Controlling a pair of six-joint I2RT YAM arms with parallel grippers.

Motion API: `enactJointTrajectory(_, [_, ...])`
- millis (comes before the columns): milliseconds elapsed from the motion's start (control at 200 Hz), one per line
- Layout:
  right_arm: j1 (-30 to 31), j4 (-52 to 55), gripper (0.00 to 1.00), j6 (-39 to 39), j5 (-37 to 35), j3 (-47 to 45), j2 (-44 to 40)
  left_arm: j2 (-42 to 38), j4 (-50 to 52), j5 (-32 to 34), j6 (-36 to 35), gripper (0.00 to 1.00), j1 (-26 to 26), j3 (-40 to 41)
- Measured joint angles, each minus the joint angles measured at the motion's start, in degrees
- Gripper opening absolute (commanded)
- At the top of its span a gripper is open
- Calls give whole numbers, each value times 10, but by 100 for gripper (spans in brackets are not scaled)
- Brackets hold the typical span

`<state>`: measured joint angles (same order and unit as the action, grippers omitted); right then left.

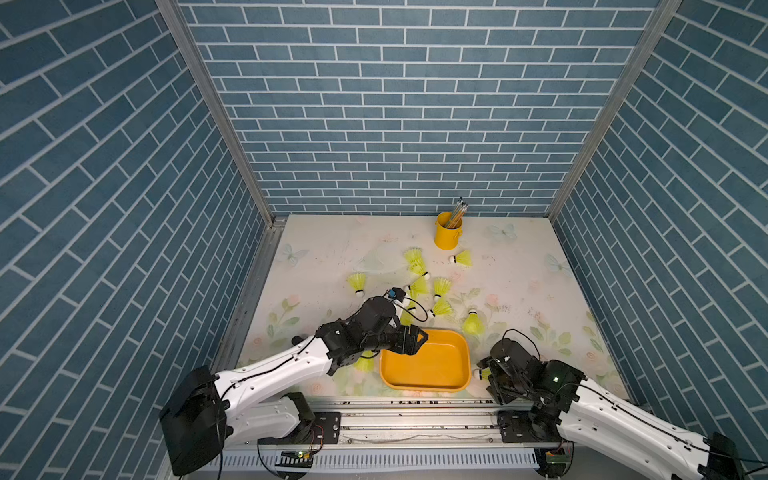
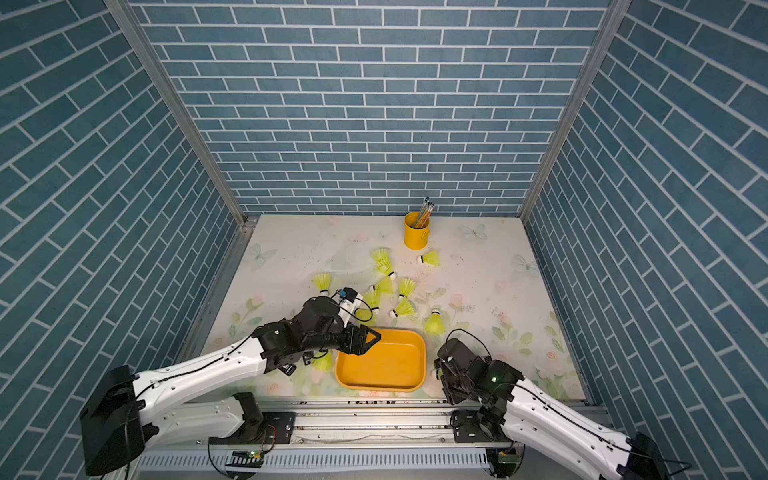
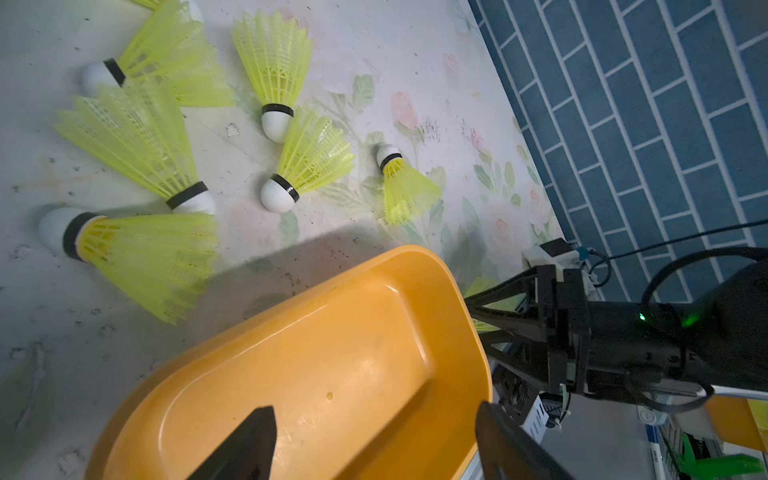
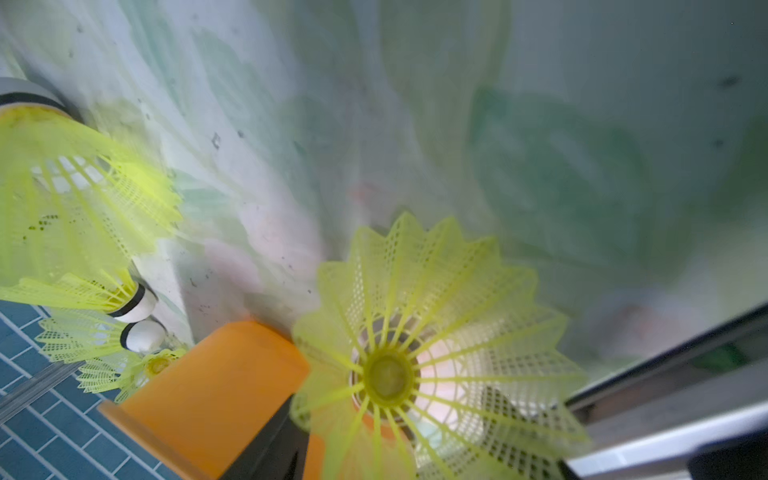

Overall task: Put the shuttlecocks into the storage box
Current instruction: Pick up the shuttlecock at the center of the board.

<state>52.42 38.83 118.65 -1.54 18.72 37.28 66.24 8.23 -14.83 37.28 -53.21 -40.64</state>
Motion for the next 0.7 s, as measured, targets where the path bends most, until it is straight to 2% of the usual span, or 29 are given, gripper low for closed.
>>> enactJointTrajectory(285, [-6,-88,58,1,-18,-19,45,29,-16,-25,-9,81,-20,-6])
enactJointTrajectory(430, [-7,-104,42,1,-23,-19,64,33,-25,-26,-9,81,-23,-6])
enactJointTrajectory(620, [-14,-110,41,5,-29,-17,80,33,-29,-26,-9,81,-23,-6])
enactJointTrajectory(700, [-19,-113,37,5,-31,-14,90,33,-30,-26,-9,81,-23,-6])
